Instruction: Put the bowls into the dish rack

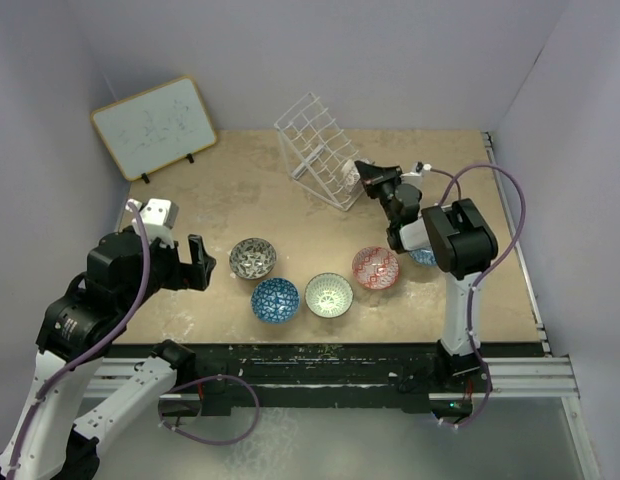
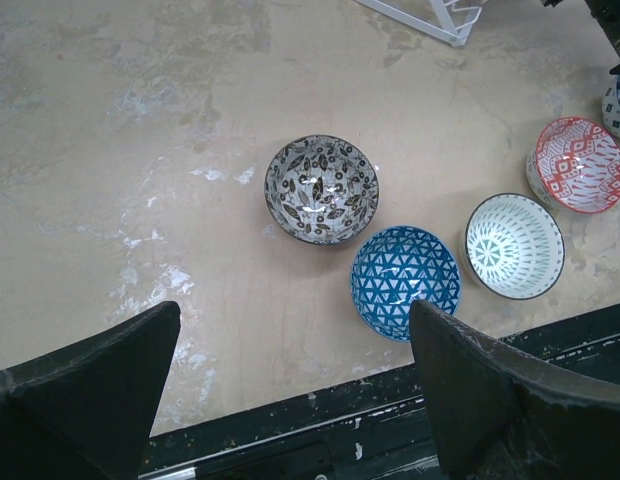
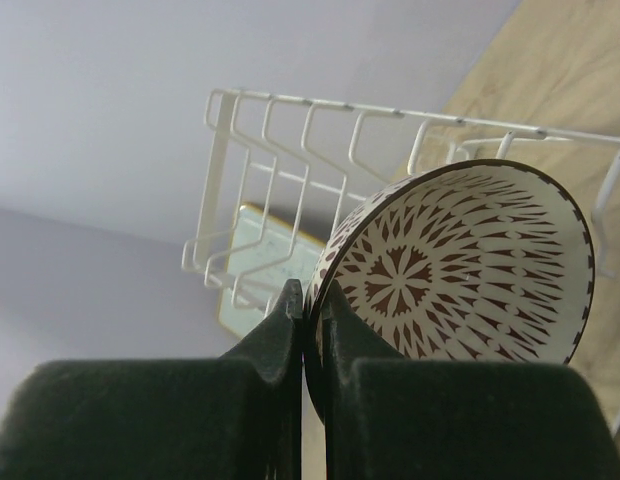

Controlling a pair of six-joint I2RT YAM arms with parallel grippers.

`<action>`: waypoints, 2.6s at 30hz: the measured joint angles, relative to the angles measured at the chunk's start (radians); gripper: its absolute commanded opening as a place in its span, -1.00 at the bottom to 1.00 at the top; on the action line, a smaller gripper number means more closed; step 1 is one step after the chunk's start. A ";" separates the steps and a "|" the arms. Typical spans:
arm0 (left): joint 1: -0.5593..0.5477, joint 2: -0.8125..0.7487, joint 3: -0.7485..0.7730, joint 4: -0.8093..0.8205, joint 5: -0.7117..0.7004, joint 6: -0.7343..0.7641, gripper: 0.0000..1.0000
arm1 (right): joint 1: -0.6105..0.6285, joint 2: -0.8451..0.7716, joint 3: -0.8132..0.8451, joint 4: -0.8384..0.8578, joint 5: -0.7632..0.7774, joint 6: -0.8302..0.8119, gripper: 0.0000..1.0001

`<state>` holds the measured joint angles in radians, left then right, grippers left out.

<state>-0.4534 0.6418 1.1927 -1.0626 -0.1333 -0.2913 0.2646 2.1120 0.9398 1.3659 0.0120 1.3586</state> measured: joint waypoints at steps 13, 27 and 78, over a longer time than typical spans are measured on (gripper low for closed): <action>0.000 0.005 0.000 0.000 0.001 0.000 0.98 | -0.016 0.103 0.024 0.181 -0.164 0.120 -1.00; 0.000 0.027 0.000 0.000 0.022 0.000 0.98 | -0.017 0.133 0.015 0.218 -0.112 0.227 -1.00; 0.000 0.034 0.000 0.008 0.037 0.000 0.98 | 0.008 0.238 0.242 0.186 -0.110 0.335 -1.00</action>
<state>-0.4534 0.6758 1.1927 -1.0546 -0.0967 -0.2913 0.2726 2.3497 1.1820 1.5520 -0.0978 1.6932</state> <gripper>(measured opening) 0.990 0.039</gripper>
